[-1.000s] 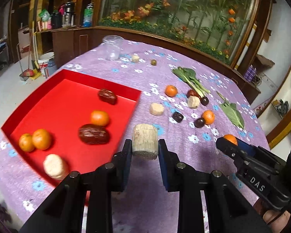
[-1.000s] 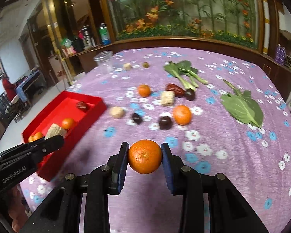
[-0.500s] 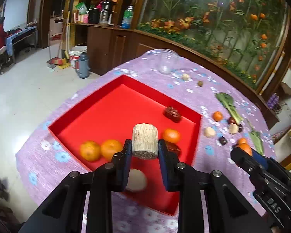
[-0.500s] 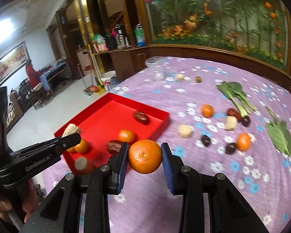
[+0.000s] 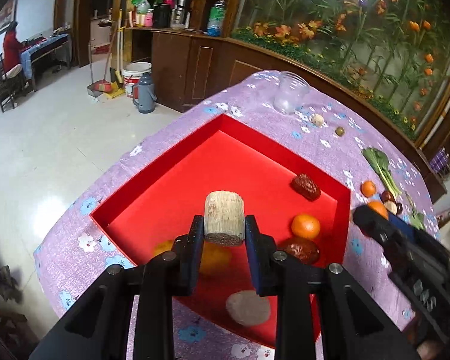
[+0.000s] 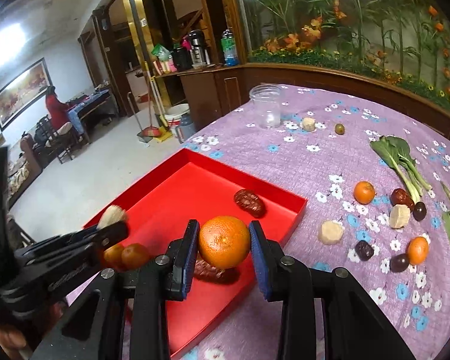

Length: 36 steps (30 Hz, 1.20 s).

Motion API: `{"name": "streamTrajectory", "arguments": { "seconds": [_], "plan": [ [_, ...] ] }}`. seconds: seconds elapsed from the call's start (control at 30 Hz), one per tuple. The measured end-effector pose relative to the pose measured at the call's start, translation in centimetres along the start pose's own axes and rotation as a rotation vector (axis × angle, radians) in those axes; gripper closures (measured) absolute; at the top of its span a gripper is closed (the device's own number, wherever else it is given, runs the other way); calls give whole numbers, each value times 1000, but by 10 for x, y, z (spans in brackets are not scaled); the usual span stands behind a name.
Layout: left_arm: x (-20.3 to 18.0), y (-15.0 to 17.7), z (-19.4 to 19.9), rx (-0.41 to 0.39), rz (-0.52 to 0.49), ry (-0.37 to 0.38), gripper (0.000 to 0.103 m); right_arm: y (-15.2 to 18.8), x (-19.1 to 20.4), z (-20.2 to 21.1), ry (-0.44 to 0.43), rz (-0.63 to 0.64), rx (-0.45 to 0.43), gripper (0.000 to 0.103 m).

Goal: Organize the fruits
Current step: 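Carry the yam piece and orange into the red tray and release both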

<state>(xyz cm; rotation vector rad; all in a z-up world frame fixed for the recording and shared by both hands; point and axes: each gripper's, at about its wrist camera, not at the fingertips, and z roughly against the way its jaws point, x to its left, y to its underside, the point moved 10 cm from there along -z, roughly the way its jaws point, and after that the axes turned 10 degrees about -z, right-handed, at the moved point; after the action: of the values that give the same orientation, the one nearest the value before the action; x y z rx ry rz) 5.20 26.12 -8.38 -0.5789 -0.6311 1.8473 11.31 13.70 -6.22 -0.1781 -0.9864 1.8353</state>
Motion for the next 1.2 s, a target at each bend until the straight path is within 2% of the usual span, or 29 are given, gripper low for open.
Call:
{"name": "streamTrajectory", "arguments": {
  "seconds": [0.33,0.6,0.83,0.87,0.93,1.0,1.03,1.07,1.2],
  "plan": [
    [-18,-2,-17,27,-80,28,77,-8,-4,-47,9,-13,50,66],
    [-16,-28,-54,57,-66,-29,77,-15,-12,-69,31,-45,61,66],
    [-14,-33,-75,102,-59,-46,76,-12,-16,-82,49,-50,86,65],
    [-13,-32,-77,113,-66,-56,74,-11,-16,-82,53,-50,89,65],
    [-6,-31,-79,130,-58,-99,53,-7,-19,-86,69,-51,109,65],
    [4,-27,-79,152,-26,-123,35,-5,-24,-88,76,-67,118,64],
    [7,-26,-78,157,-6,-115,30,-4,-28,-87,79,-79,124,59],
    [9,-25,-75,153,16,-98,29,-3,-30,-84,79,-86,126,53],
    [9,-24,-51,105,58,-91,25,-4,-35,-52,65,-72,77,46]
  ]
}}
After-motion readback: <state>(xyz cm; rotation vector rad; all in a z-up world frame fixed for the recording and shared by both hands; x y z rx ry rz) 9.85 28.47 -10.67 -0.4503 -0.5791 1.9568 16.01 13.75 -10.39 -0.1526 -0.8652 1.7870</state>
